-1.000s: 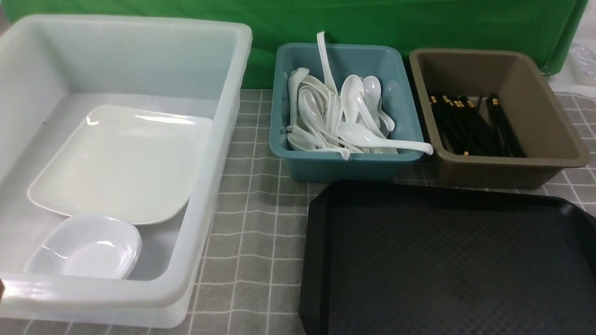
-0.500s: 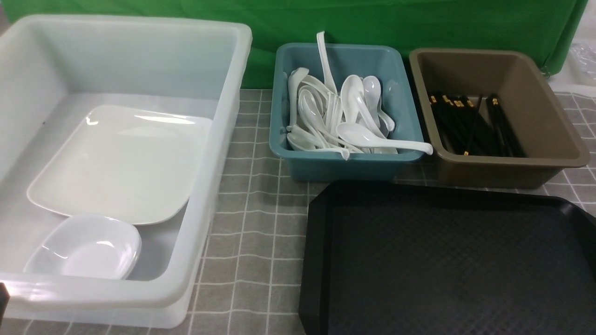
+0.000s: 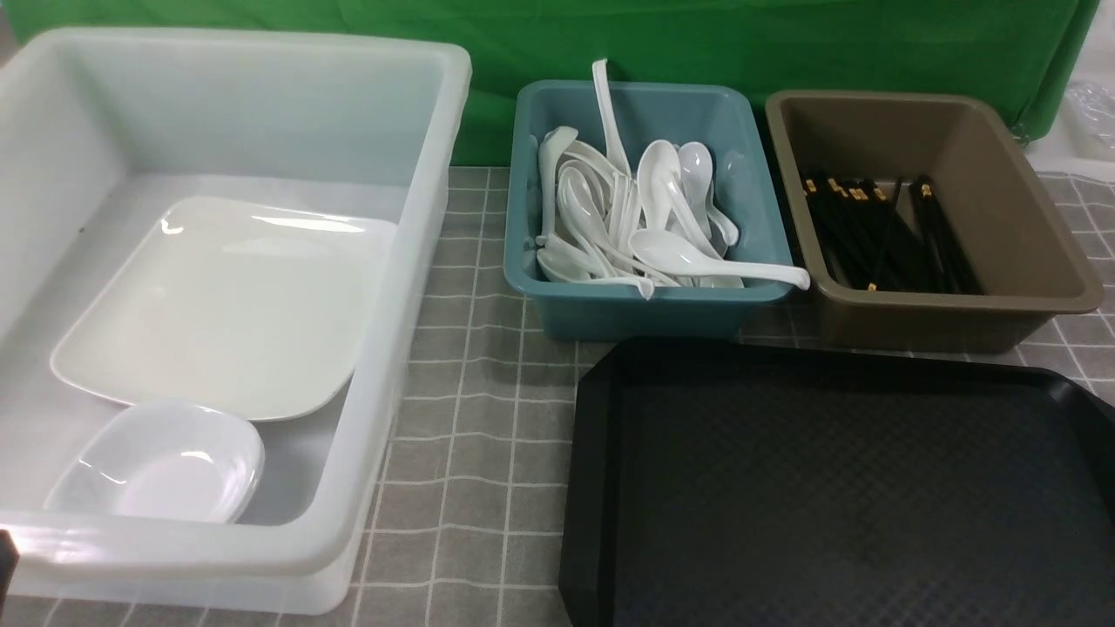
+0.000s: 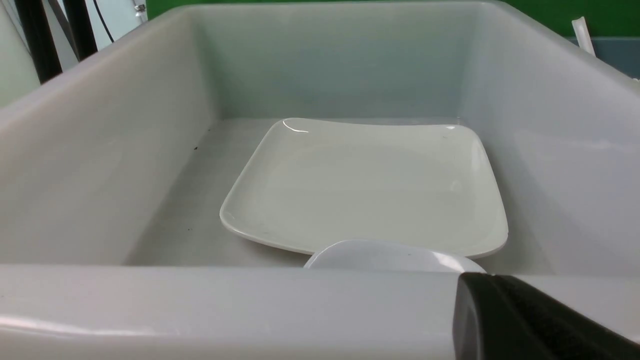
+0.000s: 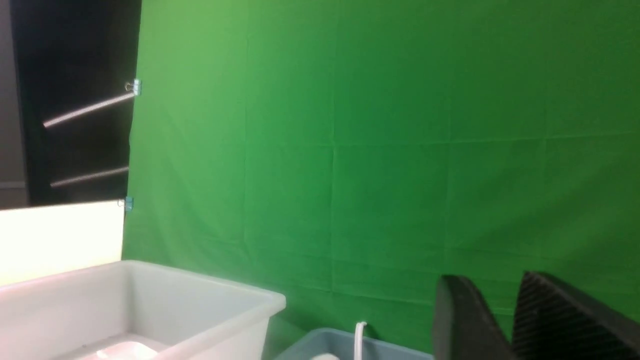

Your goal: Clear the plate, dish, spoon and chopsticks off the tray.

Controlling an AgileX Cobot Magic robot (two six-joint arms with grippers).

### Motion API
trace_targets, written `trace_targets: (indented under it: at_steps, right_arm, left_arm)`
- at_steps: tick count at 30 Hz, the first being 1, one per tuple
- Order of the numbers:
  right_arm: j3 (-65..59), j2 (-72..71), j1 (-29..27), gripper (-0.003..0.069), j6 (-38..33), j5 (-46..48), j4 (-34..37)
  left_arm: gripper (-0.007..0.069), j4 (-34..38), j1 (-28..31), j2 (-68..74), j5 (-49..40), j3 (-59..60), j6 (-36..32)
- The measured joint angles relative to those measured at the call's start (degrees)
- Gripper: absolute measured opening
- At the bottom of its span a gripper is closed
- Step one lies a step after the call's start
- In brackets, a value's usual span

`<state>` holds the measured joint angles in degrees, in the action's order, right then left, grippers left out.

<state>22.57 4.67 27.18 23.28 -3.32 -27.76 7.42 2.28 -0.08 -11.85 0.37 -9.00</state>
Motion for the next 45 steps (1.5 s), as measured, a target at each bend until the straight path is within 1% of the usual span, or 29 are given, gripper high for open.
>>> trace_targets:
  at_steps: [3, 5, 6, 7, 8, 9, 11, 12, 13, 14, 16, 17, 20, 22, 23, 24, 25, 26, 27, 29, 31, 33, 34, 38, 45]
  right_arm:
    - [0.0, 0.0, 0.0, 0.0216, 0.0, 0.6, 0.0]
    - [0.0, 0.1, 0.0, 0.0219, -0.6, 0.6, 1.5]
    - [0.0, 0.1, 0.0, 0.0221, -2.5, 0.5, 4.3]
    - [0.0, 0.1, 0.0, 0.0225, -5.7, 0.5, 9.1]
    - [0.0, 0.1, 0.0, 0.0225, -7.3, 0.5, 10.1]
    - [0.0, 0.1, 0.0, 0.0230, -13.0, 0.8, 16.0]
    - [0.0, 0.1, 0.0, 0.0234, -21.5, 1.0, 25.1]
    - [0.0, 0.1, 0.0, 0.0234, -22.0, 1.0, 25.8]
    - [0.0, 0.1, 0.0, 0.0234, -24.7, 1.0, 29.5]
    - [0.0, 0.1, 0.0, 0.0235, -26.0, 1.0, 31.0]
    - [0.0, 0.1, 0.0, 0.0235, -27.6, 1.6, 32.6]
    - [0.0, 0.1, 0.0, 0.0235, -27.6, 1.7, 32.7]
    - [0.0, -0.3, -0.4, 0.0235, -28.9, 6.8, 33.1]
    - [0.0, -0.6, -2.4, 0.0235, -29.7, 11.4, 33.1]
    - [-0.1, -0.7, -4.2, 0.0235, -30.1, 14.3, 32.9]
    - [-0.1, -0.7, -4.6, 0.0235, -30.1, 15.4, 32.8]
    - [-0.9, -0.7, -8.3, 0.0235, -30.6, 19.0, 32.1]
    - [-2.6, -0.7, -11.8, 0.0236, -31.3, 20.6, 31.4]
    - [-3.6, -0.7, -13.2, 0.0236, -31.8, 21.1, 31.1]
    - [-7.5, -0.7, -17.4, 0.0236, -33.4, 21.3, 30.7]
    - [-13.6, -1.1, -21.9, 0.0237, -34.5, 19.3, 30.6]
    - [-16.8, -1.4, -23.7, 0.0237, -34.7, 18.2, 30.6]
    - [-21.3, -2.1, -26.2, 0.0237, -34.7, 17.2, 30.7]
    - [-23.0, -4.4, -28.8, 0.0237, -34.7, 18.2, 30.5]
    - [-23.0, -4.6, -28.7, 0.0237, -33.3, 17.9, 30.6]
  left_arm:
    - [0.0003, 0.0, 0.0, 0.0, 0.0, 0.0, 0.0]
    - [0.0003, 0.0, 0.0, 0.0, 0.0, 0.0, 0.0]
    - [0.0004, 0.0, 0.0, 0.0, 0.0, 0.0, 0.0]
    - [0.0003, -0.1, 0.0, 0.0, 0.0, 0.0, 0.0]
    - [0.0003, -0.2, 0.0, 0.0, 0.0, 0.0, 0.0]
    - [0.0003, -0.6, 0.0, 0.0, 0.0, 0.0, 0.0]
    - [0.0003, -1.0, 0.0, 0.0, 0.0, 0.0, 0.0]
    - [0.0003, -1.0, 0.0, 0.0, 0.0, 0.0, 0.0]
    - [0.0003, -1.3, 0.0, 0.0, 0.0, 0.0, 0.0]
    - [0.0003, -1.5, 0.0, 0.0, 0.0, 0.0, 0.0]
    - [0.0003, -1.9, 0.0, 0.0, 0.0, 0.0, 0.0]
    - [0.0003, -2.0, 0.0, 0.0, 0.0, 0.0, 0.0]
    - [0.0003, -2.2, 0.0, 0.0, 0.0, 0.0, 0.0]
    - [0.0003, -2.3, 0.0, 0.0, 0.0, 0.0, 0.0]
    - [0.0003, -2.4, 0.0, 0.0, 0.0, 0.0, 0.0]
    - [0.0003, -2.4, 0.0, 0.0, 0.0, 0.0, 0.0]
    - [0.0003, -2.4, 0.0, 0.0, 0.0, 0.0, 0.0]
    - [0.0003, -2.4, 0.0, 0.0, 0.0, 0.0, 0.0]
    - [0.0003, -2.5, 0.0, 0.0, 0.0, 0.0, 0.0]
    - [0.0003, -2.5, 0.0, 0.0, 0.0, 0.0, 0.0]
    - [0.0003, -2.6, 0.0, 0.0, 0.0, 0.0, 0.0]
    - [0.0003, -2.7, 0.0, 0.0, 0.0, 0.0, 0.0]
    - [0.0003, -2.8, 0.0, 0.0, 0.0, 0.0, 0.0]
    - [0.0003, -3.0, 0.0, 0.0, 0.0, 0.0, 0.0]
    - [0.0003, -3.0, 0.0, 0.0, 0.0, 0.0, 0.0]
